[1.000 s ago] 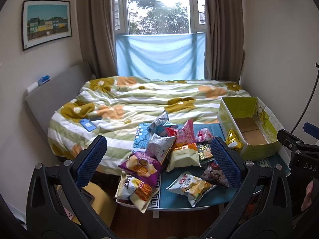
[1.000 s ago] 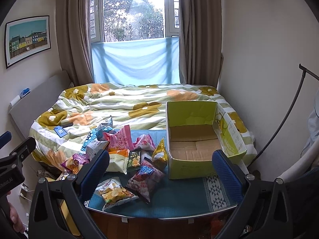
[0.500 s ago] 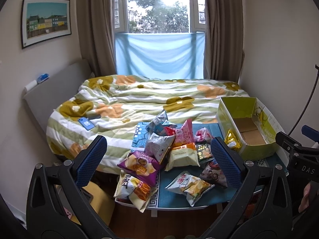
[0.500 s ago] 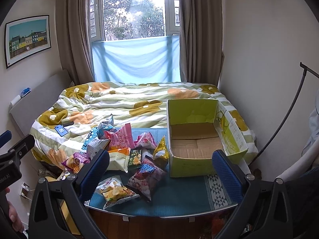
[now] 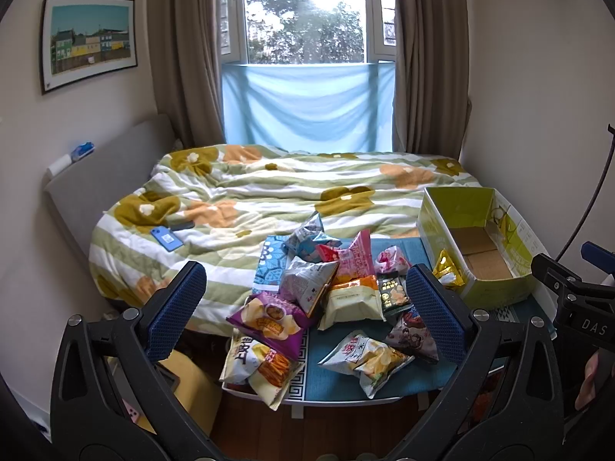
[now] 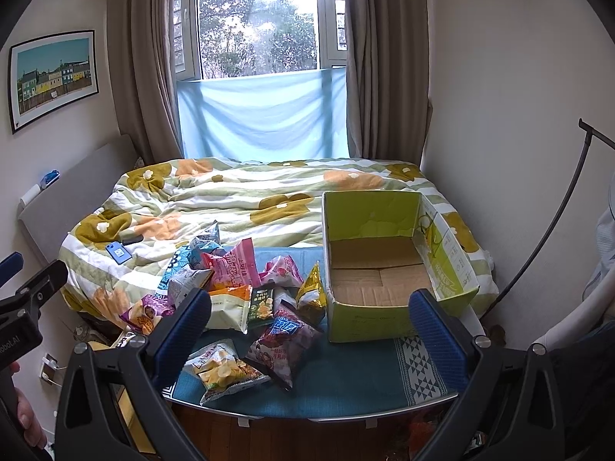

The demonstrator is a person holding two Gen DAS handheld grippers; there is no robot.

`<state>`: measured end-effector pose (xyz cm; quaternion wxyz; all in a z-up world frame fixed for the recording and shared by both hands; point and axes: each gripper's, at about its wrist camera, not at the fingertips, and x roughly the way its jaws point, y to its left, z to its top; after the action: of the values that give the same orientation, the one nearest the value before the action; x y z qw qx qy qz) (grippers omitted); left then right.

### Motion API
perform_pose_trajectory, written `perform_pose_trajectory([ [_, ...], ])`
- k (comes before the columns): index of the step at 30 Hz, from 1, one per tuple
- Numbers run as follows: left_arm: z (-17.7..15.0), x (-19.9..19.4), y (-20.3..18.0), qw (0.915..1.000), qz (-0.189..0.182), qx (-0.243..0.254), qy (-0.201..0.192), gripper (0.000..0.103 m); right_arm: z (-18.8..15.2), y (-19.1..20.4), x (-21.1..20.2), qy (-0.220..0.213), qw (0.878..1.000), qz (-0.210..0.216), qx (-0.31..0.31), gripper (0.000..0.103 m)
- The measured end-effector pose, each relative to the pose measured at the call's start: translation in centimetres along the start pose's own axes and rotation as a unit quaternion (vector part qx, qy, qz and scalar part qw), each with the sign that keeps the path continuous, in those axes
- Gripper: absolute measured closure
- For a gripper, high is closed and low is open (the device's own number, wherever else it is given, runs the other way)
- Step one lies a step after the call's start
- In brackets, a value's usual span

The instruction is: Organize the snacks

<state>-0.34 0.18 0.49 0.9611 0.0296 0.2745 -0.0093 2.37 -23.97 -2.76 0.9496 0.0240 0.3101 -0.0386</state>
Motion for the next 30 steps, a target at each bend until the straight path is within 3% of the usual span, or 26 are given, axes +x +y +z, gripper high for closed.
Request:
perform_pose_trajectory([
  [9,0.1,0.1,0.0,1.0000,0.001,-0.003,0.003,0.000,-0.1,0.0,0.0,0.001,1.000,0.001,0.000,0.001],
  [15,-0.3,0.3,0.9,0.9995,0.007,-0.015,0.026,0.000,-0.6,0.5,-0.2,0.010,1.000,0.005,-0.001,0.001],
  [23,-3.9,1.8,3.3,0.9958,0.042,-0.026,0.077,0.000,-2.8,1.5,1.9,0.066,0.997,0.041,-0.016,0.001],
  [30,-7.9,6.1,5.9,0.9914,0.025,0.012,0.128,0.000,-5.0,3.3,5.5,0.120,0.991,0.061,-0.025,0.001],
])
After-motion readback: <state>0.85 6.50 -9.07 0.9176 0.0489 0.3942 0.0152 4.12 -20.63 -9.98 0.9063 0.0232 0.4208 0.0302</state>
